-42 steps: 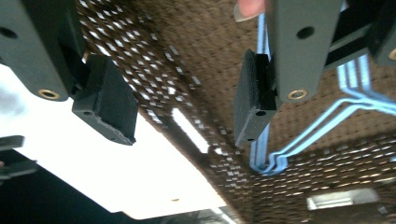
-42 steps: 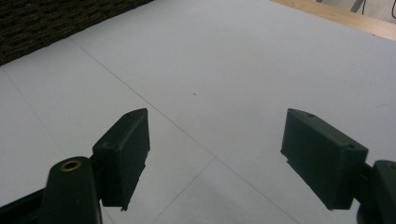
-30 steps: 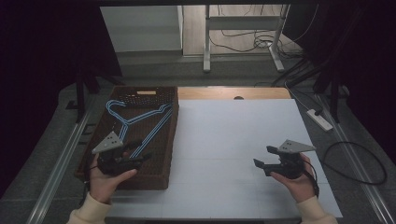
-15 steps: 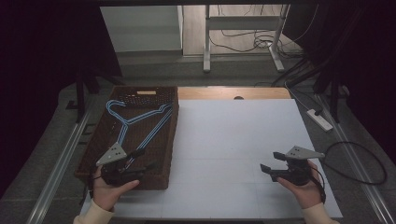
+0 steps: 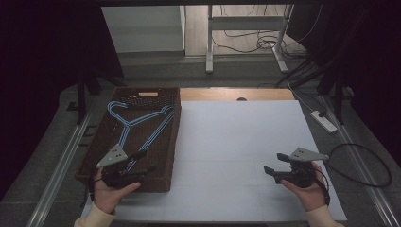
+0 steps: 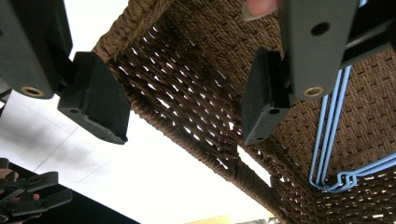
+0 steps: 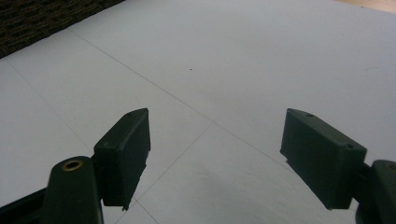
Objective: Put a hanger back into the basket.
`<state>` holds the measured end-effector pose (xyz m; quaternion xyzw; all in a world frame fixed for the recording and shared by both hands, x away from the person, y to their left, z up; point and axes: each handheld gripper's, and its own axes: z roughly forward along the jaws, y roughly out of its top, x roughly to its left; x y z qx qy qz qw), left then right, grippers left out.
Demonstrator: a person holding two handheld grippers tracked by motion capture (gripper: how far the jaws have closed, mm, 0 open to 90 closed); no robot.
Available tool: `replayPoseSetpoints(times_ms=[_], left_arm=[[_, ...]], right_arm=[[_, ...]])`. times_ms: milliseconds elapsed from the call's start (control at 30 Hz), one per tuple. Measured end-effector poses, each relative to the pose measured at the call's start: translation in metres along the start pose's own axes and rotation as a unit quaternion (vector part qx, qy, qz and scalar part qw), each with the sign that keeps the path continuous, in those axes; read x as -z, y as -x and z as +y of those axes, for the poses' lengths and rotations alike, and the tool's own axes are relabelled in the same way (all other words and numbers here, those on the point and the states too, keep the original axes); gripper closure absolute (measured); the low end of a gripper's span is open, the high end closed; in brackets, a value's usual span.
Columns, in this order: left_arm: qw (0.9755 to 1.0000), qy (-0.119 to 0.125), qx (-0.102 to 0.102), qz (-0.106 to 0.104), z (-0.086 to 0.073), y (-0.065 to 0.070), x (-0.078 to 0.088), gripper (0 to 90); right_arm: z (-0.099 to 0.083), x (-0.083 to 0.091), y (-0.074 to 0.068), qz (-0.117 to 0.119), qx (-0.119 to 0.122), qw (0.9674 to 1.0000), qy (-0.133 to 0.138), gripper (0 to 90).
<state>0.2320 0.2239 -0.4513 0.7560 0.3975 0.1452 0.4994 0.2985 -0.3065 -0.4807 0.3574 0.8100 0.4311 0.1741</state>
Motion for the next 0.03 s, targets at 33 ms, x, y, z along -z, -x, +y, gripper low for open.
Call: replayPoseSetpoints(times_ms=[33], left_arm=[[1.0,0.0,0.0,0.0,0.0,0.0,0.0,34.1]], right_arm=[[0.0,0.0,0.0,0.0,0.0,1.0,0.0,24.9]])
